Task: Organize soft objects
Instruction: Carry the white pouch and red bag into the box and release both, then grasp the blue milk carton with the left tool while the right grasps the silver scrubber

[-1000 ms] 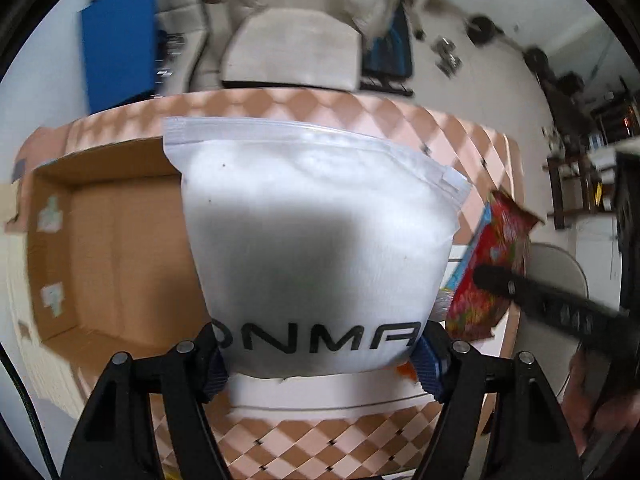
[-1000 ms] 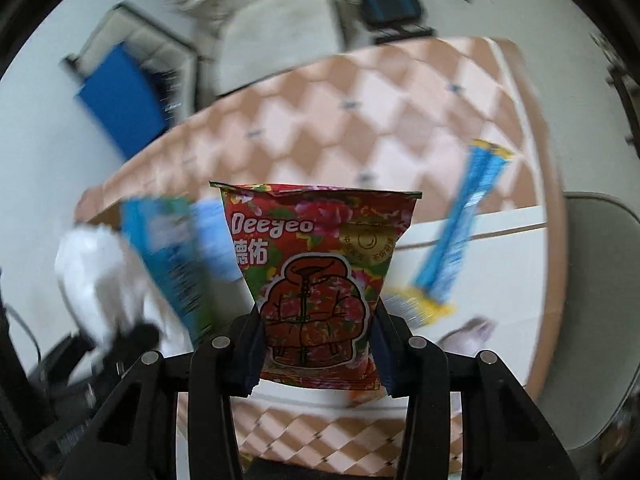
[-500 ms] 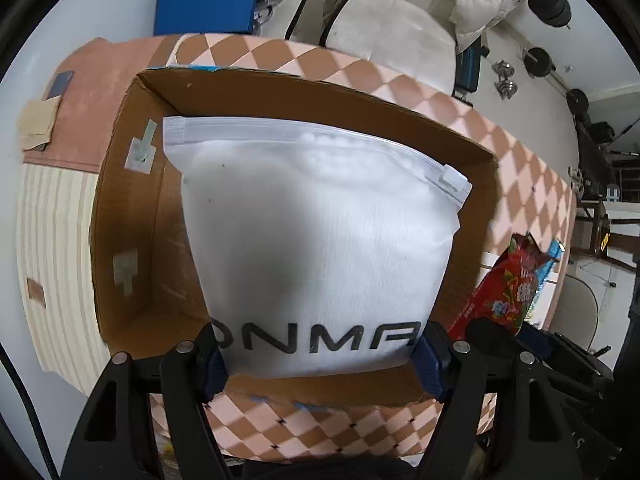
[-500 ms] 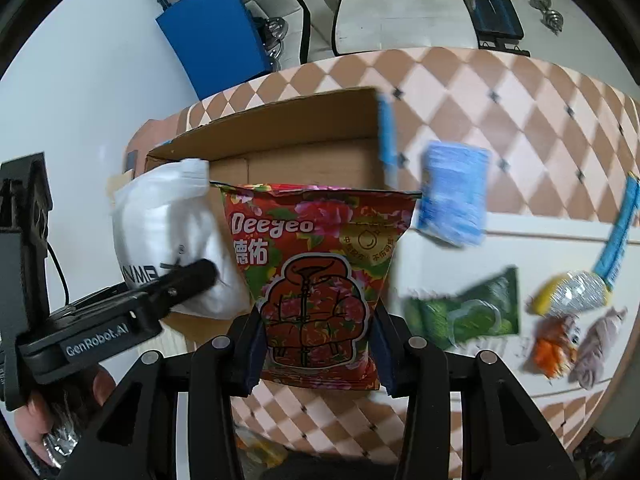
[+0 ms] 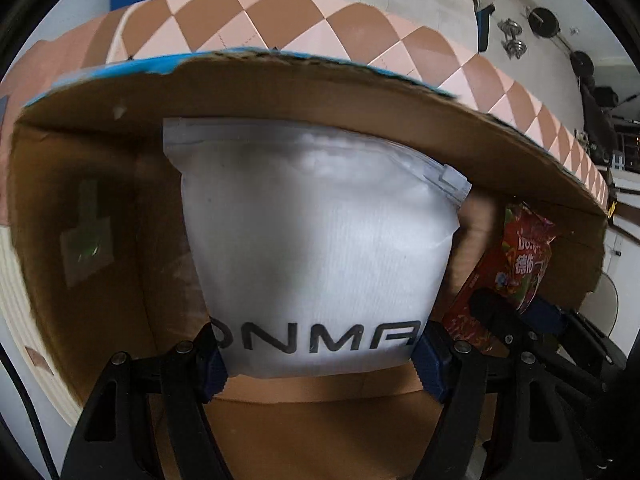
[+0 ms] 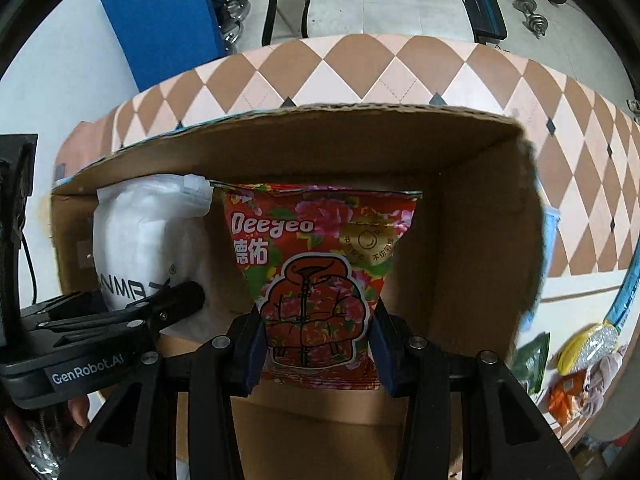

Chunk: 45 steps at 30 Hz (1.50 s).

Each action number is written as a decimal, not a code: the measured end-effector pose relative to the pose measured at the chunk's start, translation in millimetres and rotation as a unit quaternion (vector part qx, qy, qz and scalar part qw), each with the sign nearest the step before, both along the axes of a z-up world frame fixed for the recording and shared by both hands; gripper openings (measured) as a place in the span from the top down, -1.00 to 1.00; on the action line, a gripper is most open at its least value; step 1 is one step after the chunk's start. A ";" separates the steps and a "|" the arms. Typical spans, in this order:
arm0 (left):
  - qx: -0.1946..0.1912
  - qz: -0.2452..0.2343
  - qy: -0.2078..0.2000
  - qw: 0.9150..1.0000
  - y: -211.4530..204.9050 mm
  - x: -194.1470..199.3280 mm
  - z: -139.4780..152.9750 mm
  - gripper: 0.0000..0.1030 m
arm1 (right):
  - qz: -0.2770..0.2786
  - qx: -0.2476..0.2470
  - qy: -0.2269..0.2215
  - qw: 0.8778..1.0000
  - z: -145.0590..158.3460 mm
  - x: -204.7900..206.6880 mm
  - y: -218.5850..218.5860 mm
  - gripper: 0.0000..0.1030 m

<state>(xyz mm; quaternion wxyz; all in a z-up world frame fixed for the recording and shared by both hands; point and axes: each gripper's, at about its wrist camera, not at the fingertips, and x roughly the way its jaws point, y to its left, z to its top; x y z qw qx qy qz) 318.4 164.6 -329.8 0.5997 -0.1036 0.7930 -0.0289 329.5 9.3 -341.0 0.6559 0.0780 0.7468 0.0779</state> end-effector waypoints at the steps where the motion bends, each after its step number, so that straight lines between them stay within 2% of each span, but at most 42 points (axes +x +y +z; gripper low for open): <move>1: -0.004 0.000 0.003 1.000 0.2 -0.6 -1.5 -0.43 | 0.000 -0.003 0.002 1.000 -7.2 5.3 -4.8 0.09; 8: -0.011 -0.009 0.010 1.000 3.6 -8.9 -0.2 -0.52 | 0.014 -0.014 0.003 1.000 -7.9 8.7 5.0 0.06; 14: 0.033 -0.024 -0.042 0.998 12.3 -16.1 32.2 -0.91 | 0.017 -0.004 0.009 1.000 -0.3 2.1 4.5 -0.13; 16: 0.044 -0.023 -0.057 0.997 17.6 -21.6 46.1 -0.93 | 0.017 -0.006 0.007 1.000 5.3 -1.4 1.9 -0.33; 18: 0.048 -0.018 -0.071 0.996 21.6 -30.8 59.3 -1.00 | 0.019 -0.015 0.003 1.000 10.4 -7.0 1.0 -1.00; 20: 0.053 -0.015 -0.084 0.995 23.4 -41.6 73.2 -1.00 | 0.021 -0.009 0.001 1.000 16.8 -14.8 -1.3 -1.00; 23: 0.072 -0.020 -0.113 0.991 24.9 -59.4 93.7 -1.00 | 0.036 -0.032 -0.015 0.999 30.3 -31.2 -0.2 -1.00; 30: 0.099 -0.023 -0.177 0.979 11.1 -84.4 108.4 -1.00 | 0.047 -0.065 -0.073 0.994 70.5 -79.0 3.0 -1.00; 39: 0.092 -0.015 -0.219 0.971 12.9 -132.3 137.5 -1.00 | 0.034 -0.063 -0.150 0.986 114.2 -139.0 -5.6 -1.00; 45: 0.085 -0.007 -0.243 0.966 9.0 -163.0 163.7 -1.00 | 0.023 -0.034 -0.165 0.985 135.3 -170.8 -10.7 -1.00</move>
